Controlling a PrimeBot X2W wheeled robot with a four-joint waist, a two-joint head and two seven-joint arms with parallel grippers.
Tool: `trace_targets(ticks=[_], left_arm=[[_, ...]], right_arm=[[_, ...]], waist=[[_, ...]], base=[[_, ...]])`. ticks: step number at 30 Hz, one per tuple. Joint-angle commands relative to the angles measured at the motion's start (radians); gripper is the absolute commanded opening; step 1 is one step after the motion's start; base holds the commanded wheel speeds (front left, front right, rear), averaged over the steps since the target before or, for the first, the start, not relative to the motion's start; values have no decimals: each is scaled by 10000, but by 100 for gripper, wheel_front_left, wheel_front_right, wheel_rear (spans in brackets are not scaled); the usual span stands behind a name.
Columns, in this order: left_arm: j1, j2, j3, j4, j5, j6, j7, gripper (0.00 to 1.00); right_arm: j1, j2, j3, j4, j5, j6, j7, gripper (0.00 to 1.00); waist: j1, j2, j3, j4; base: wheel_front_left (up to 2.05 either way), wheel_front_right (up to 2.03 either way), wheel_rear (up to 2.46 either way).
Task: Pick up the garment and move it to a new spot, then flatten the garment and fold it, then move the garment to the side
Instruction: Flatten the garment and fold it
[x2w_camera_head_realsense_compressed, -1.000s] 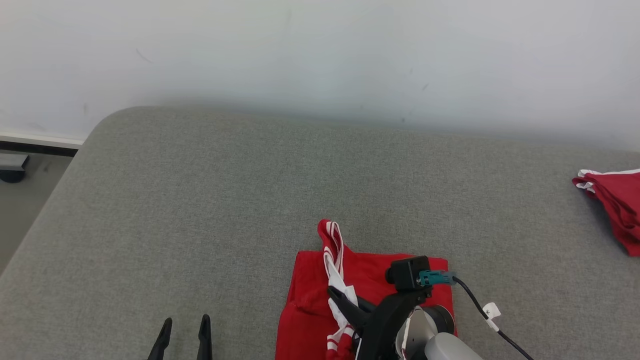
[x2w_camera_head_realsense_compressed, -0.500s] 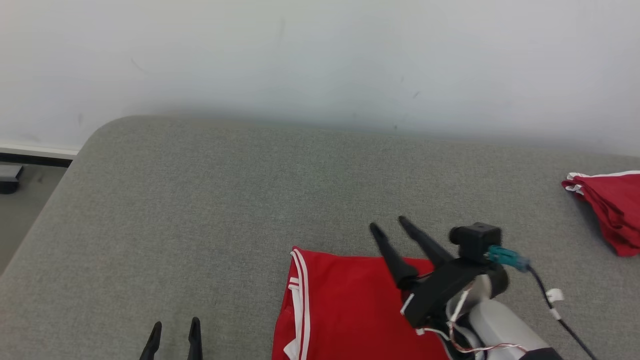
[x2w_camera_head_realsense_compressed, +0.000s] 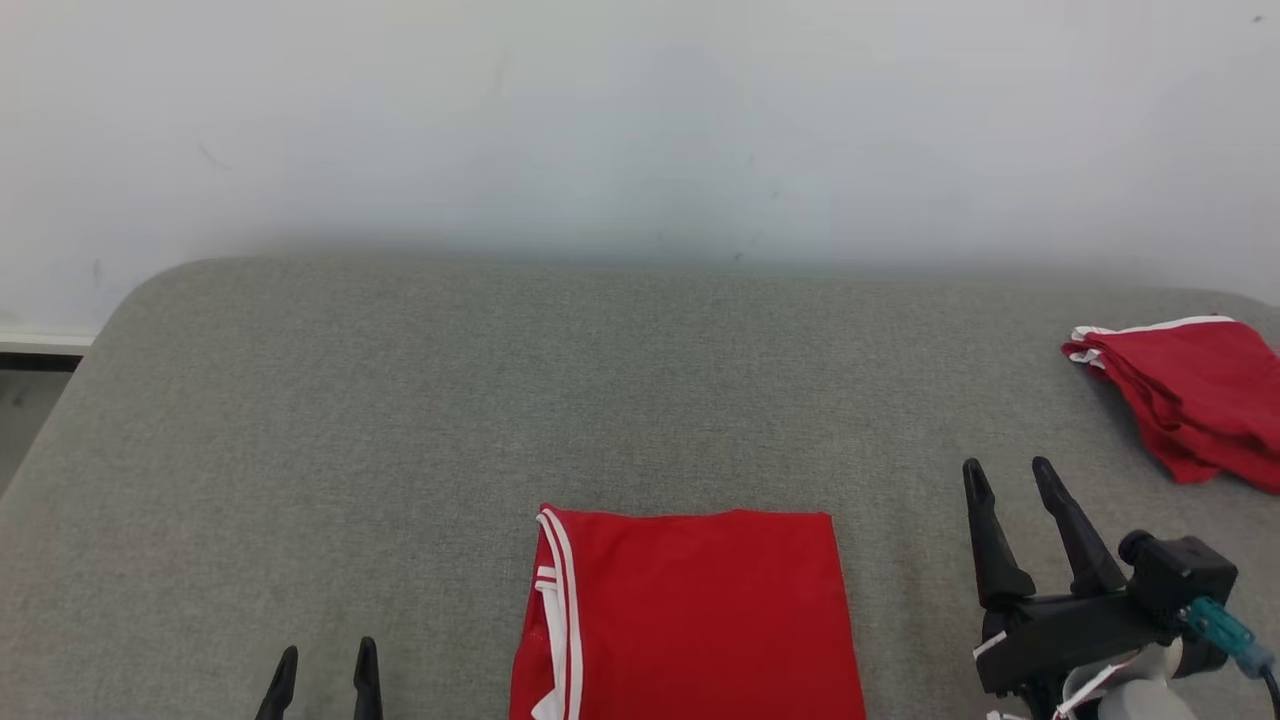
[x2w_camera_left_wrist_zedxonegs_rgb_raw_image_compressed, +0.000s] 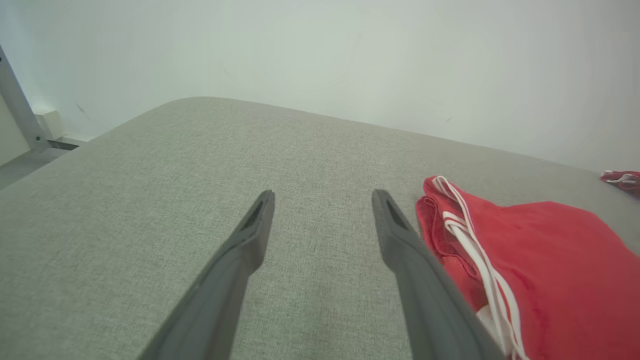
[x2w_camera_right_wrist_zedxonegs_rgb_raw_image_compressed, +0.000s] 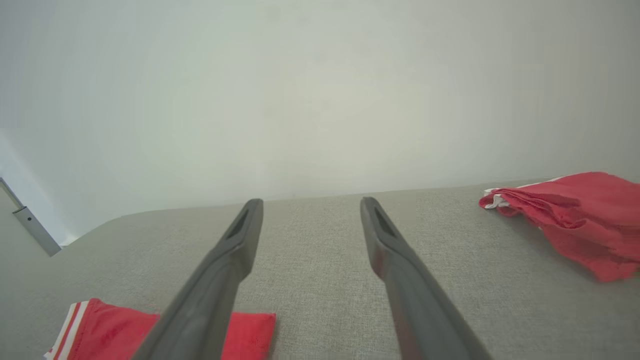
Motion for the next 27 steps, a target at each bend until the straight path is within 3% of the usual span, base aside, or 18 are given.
trace_targets(ticks=[1, 10, 27], left_arm=[[95, -9, 39, -60, 88, 8, -13, 100], [33, -9, 114, -337, 368, 3, -13, 100], [219, -9, 173, -542, 568, 114, -13, 100]], right_arm=[[219, 153, -137, -149, -201, -19, -56, 100], [1684, 1425, -1329, -1592, -1238, -20, -86, 100], [2534, 1895, -1515, -2005, -2314, -20, -88, 100]], waist=[[0, 0, 22, -186], [0, 0, 44, -785], [0, 0, -31, -1038]], base=[[0, 0, 0], [0, 0, 0], [0, 0, 0]])
